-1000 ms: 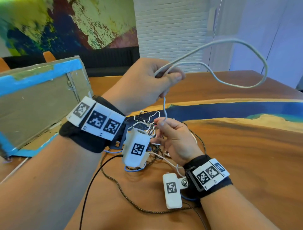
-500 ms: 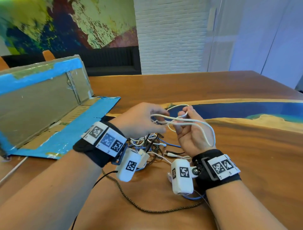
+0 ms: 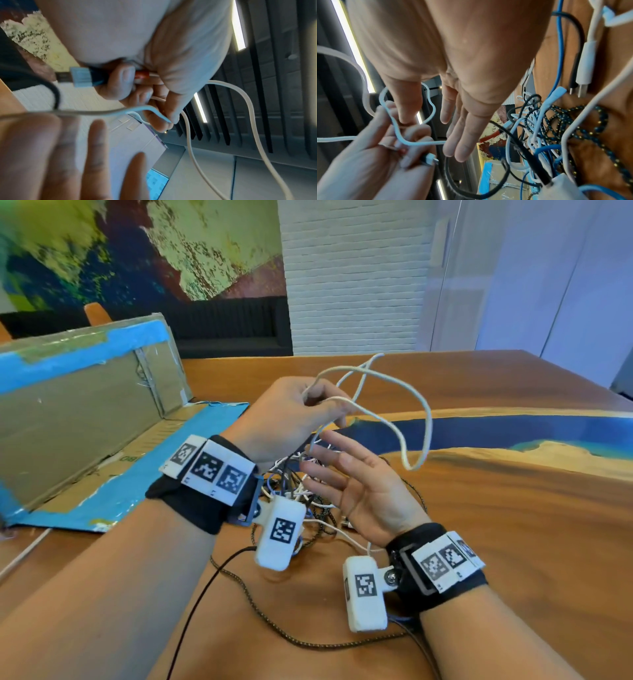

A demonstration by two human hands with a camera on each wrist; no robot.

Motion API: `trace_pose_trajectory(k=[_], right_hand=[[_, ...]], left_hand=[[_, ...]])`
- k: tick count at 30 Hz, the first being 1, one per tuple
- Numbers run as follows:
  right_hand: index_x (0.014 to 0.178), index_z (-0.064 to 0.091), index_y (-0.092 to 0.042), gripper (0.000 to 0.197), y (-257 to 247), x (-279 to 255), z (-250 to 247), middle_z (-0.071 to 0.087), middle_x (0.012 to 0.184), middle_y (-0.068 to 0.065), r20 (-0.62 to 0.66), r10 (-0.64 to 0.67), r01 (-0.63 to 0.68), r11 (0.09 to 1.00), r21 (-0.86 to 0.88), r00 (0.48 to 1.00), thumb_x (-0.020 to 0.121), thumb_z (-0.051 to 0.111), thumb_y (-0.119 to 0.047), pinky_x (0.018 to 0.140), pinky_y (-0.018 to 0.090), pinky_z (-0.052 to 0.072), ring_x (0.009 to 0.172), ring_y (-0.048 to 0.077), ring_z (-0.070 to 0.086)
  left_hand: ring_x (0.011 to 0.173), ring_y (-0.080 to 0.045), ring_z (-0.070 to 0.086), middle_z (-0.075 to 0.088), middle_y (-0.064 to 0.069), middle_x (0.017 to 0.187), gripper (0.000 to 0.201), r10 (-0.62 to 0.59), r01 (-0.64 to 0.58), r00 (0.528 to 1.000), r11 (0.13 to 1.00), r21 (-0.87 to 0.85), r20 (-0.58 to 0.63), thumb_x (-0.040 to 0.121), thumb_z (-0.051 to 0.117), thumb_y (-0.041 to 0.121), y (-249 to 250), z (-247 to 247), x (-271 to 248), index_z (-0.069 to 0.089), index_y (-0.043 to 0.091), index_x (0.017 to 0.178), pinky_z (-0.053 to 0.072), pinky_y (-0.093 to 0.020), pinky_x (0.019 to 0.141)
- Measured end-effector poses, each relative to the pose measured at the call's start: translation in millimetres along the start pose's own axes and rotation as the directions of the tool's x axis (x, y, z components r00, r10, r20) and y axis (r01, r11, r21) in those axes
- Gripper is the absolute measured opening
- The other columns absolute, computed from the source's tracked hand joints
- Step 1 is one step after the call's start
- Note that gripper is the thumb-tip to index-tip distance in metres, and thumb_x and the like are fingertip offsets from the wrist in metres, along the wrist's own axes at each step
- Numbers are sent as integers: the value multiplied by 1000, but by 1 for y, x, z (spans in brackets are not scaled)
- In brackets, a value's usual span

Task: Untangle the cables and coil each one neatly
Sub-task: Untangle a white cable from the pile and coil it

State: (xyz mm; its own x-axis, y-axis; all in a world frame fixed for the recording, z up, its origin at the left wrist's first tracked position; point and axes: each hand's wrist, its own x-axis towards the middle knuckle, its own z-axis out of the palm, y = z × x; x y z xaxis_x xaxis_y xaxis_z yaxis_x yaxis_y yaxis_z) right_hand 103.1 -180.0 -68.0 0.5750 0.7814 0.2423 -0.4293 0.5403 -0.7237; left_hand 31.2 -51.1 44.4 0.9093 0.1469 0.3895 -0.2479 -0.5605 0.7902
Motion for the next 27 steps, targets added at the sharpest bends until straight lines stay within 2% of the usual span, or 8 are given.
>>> trace_pose_trajectory(k=[3, 7, 12, 14, 17, 19, 22, 27], right_hand=[[135, 61, -12, 55, 6, 1, -2, 67, 129, 22, 0, 4, -4, 1000, 3, 1000, 83, 76, -11, 93, 43, 58, 119, 39, 65], [128, 69, -9, 63, 9, 2, -5, 62, 139, 22, 33, 14, -13, 999, -48, 999, 70, 91, -20, 97, 42, 57, 127, 37, 61], [88, 76, -12, 6, 5, 0, 0, 70, 107, 17, -52, -44, 33, 980, -196, 998, 88, 72, -16, 63, 32, 57, 71, 20, 63], [84, 77, -18, 15, -1, 2, -2, 63, 84, 9, -156, -124, 85, 968, -235, 980, 92, 65, -17, 51, 28, 47, 54, 15, 49], [90, 76, -12, 16, -16, 7, -12, 58, 74, 6, -367, -234, 173, 966, -192, 900, 97, 61, -9, 47, 26, 45, 49, 14, 44], [100, 73, -8, 13, -29, 10, -23, 61, 77, 6, -502, -286, 217, 957, -193, 816, 99, 61, -6, 52, 26, 50, 54, 14, 48], [101, 71, -5, 8, -50, 8, -42, 62, 78, 5, -664, -342, 320, 934, -160, 664, 99, 63, -7, 62, 25, 57, 61, 13, 54], [124, 65, 0, 29, -75, 0, -64, 69, 111, 9, -761, -351, 457, 886, -81, 545, 100, 66, -16, 81, 32, 62, 100, 21, 69]], left_hand=[[50, -8, 41, 63, -10, 74, 16, 33, -25, 999, 984, -177, 40, 102, 61, 15, 11, 4, -1, 68, 8, 89, 31, -11, 41], [53, -11, 49, 67, -4, 78, 17, 95, -75, 995, 936, -344, 39, 105, 53, 12, 27, 3, 1, 63, 10, 90, 27, -16, 35], [47, -12, 45, 64, -4, 76, 17, 136, -119, 990, 953, -277, 40, 106, 52, 11, 40, -2, 1, 59, 11, 91, 24, -16, 36], [44, -11, 38, 62, -6, 74, 16, 123, -117, 992, 972, -205, 16, 105, 53, 8, 40, -4, 0, 61, 8, 92, 26, -14, 37], [41, -8, 34, 62, 0, 66, 12, 62, -64, 996, 997, -43, -57, 102, 56, 5, 27, -14, -2, 68, 2, 105, 29, -16, 39], [45, -9, 38, 65, -8, 85, 23, 12, -3, 992, 997, 75, -124, 97, 59, 0, 13, -23, -3, 71, 15, 110, 33, -22, 45], [55, -15, 45, 63, 1, 102, 39, -85, 135, 967, 971, 198, -242, 90, 54, -6, -13, -39, -5, 71, 23, 110, 36, -26, 50], [52, -14, 36, 54, 13, 53, 26, -237, 312, 901, 936, 162, -364, 95, 57, 4, -46, -63, -12, 73, 21, 82, 29, -26, 51]])
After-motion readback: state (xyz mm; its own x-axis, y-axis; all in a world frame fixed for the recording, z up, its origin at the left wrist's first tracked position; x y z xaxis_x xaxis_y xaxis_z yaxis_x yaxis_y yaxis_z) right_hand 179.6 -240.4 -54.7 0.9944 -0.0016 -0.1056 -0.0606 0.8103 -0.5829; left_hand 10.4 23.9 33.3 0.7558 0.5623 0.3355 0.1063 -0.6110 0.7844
